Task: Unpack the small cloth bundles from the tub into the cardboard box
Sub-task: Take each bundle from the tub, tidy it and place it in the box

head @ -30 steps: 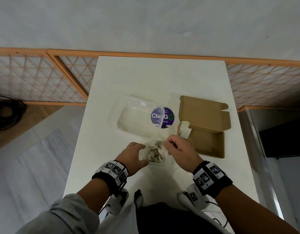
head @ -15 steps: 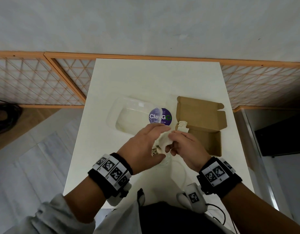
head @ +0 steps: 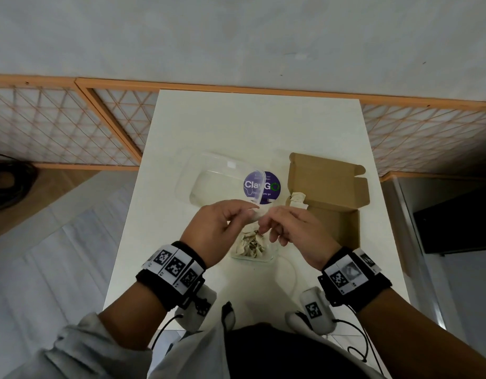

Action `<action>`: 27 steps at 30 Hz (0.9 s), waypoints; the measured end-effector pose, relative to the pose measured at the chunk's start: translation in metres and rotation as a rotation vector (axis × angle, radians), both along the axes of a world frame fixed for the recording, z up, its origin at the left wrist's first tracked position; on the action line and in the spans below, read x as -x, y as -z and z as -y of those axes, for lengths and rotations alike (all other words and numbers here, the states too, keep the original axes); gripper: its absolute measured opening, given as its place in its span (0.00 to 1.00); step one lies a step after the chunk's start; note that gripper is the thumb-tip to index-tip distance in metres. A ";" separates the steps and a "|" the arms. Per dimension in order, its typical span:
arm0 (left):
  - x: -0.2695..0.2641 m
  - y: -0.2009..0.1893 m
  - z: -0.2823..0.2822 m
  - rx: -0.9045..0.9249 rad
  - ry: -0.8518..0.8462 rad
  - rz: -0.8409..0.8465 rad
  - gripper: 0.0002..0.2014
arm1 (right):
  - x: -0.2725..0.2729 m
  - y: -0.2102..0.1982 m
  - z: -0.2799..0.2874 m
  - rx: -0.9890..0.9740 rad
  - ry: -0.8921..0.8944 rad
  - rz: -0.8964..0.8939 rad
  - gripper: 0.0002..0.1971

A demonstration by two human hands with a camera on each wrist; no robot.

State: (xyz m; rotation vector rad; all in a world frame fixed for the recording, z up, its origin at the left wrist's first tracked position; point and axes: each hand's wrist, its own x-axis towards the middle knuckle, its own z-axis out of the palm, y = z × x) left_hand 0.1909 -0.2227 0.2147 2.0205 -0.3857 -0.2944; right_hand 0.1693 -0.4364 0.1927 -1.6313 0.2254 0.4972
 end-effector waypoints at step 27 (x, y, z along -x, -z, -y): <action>0.024 0.020 -0.048 -0.160 -0.129 -0.139 0.11 | -0.006 0.063 0.020 0.848 -0.481 0.348 0.14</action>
